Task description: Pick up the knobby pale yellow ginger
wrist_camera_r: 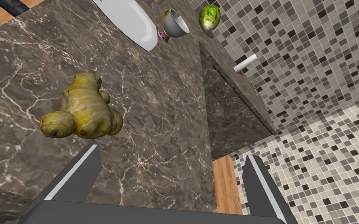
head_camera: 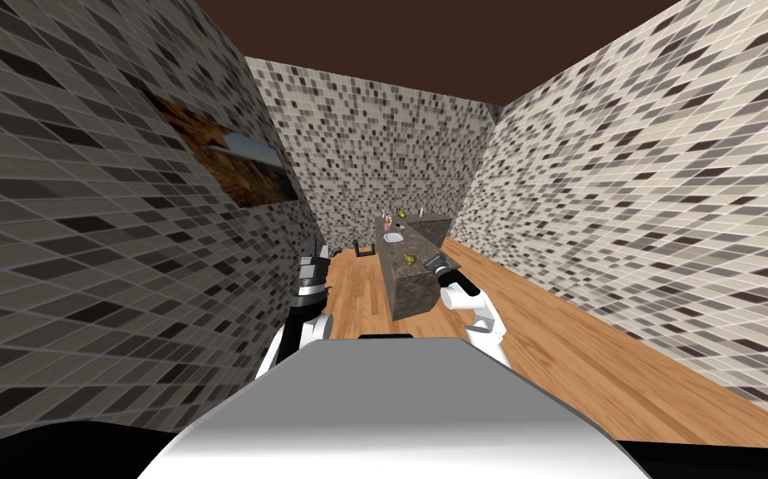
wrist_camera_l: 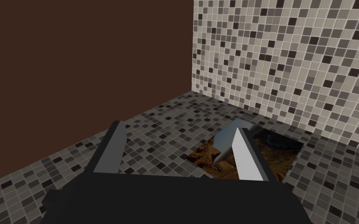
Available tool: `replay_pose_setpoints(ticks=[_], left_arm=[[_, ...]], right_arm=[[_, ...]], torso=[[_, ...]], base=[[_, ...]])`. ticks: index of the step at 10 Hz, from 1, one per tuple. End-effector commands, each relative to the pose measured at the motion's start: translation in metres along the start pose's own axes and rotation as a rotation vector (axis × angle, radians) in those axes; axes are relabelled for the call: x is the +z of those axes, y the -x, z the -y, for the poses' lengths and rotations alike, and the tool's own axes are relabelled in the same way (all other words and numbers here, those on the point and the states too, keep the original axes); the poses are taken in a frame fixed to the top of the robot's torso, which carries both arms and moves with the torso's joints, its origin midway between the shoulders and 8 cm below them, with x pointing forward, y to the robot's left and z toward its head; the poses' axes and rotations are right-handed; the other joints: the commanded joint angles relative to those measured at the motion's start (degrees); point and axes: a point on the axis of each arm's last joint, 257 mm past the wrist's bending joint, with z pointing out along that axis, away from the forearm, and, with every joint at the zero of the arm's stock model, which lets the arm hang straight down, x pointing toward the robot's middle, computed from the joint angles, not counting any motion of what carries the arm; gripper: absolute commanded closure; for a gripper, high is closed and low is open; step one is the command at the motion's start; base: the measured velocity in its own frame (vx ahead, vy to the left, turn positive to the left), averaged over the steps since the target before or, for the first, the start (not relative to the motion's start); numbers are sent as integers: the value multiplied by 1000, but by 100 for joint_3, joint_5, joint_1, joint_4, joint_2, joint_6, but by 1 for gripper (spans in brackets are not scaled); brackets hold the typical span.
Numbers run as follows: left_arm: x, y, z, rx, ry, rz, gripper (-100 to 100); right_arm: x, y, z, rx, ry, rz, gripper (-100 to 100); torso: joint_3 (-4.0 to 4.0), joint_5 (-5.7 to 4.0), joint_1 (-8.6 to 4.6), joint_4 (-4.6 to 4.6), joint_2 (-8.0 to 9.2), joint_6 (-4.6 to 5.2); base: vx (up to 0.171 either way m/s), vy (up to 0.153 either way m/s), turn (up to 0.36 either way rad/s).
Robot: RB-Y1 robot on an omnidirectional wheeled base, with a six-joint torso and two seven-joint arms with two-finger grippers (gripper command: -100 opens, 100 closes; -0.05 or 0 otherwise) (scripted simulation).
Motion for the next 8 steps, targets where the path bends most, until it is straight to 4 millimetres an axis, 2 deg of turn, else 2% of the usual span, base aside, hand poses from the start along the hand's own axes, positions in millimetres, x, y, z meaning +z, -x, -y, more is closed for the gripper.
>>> replay_pose_setpoints(ticks=[1, 8], left_arm=[[0, 0, 0, 0, 0, 0, 0], [0, 0, 0, 0, 0, 0, 0]], right_arm=[[6, 4, 8, 53, -35, 26, -100], [15, 19, 33, 239, -128, 121, -100]], torso=[[0, 0, 0, 0, 0, 0], [-3, 0, 1, -1, -6, 0]], base=[[-8, 18, -8], [3, 15, -5]])
